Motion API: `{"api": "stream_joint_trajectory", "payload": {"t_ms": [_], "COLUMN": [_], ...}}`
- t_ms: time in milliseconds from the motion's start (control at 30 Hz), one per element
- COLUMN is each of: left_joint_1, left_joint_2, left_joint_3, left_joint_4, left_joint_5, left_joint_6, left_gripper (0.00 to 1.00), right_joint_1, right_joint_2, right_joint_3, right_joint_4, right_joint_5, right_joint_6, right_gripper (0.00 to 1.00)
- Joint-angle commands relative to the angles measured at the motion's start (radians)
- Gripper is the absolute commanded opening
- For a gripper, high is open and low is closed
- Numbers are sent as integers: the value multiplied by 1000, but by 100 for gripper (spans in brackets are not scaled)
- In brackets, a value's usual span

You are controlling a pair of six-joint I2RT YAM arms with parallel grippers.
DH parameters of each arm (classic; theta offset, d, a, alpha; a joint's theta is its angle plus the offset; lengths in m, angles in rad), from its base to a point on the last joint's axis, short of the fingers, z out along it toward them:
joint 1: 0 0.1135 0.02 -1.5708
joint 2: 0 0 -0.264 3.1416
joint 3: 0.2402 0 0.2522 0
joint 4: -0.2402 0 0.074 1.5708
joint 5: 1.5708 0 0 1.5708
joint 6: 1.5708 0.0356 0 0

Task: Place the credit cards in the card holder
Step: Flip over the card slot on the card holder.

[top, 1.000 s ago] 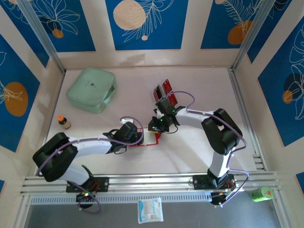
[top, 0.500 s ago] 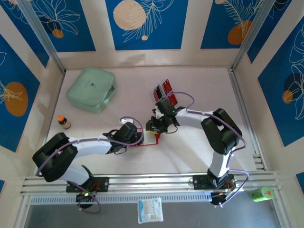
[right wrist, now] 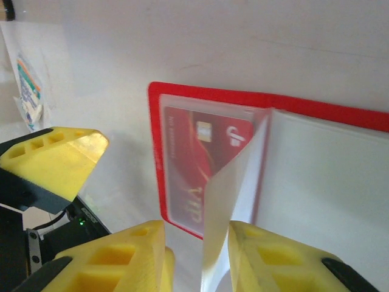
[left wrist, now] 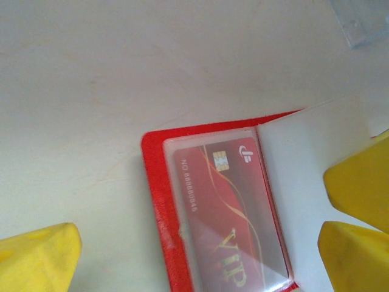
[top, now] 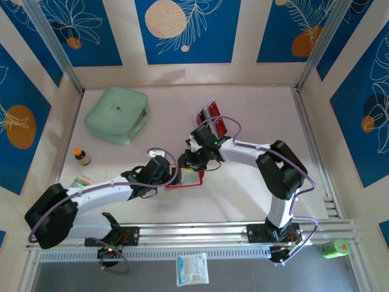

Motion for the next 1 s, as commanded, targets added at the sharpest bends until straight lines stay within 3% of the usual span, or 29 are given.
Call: {"api": "stream_joint_trajectory", "payload": {"t_ms": [0,400,967], "left_joint_1": [21,61,93], "left_joint_2": [-74,-249,-210], "left_joint_3": [-6,-26,-16], "left_joint_4": [-103,-232,-207], "left_joint_5": [-68,-66,-24], "left_joint_6": [-9,-26,35], "left_gripper": [100,100,100], "right_joint_1": [25,68,50], "right_joint_2": [31,125,204], "right_joint_3": [32,125,159], "right_joint_4": [-40,-56,-51], "right_joint_5": [-15,-22,-55], "right_joint_6": [13,51,64], "right_gripper": [35,43,43]}}
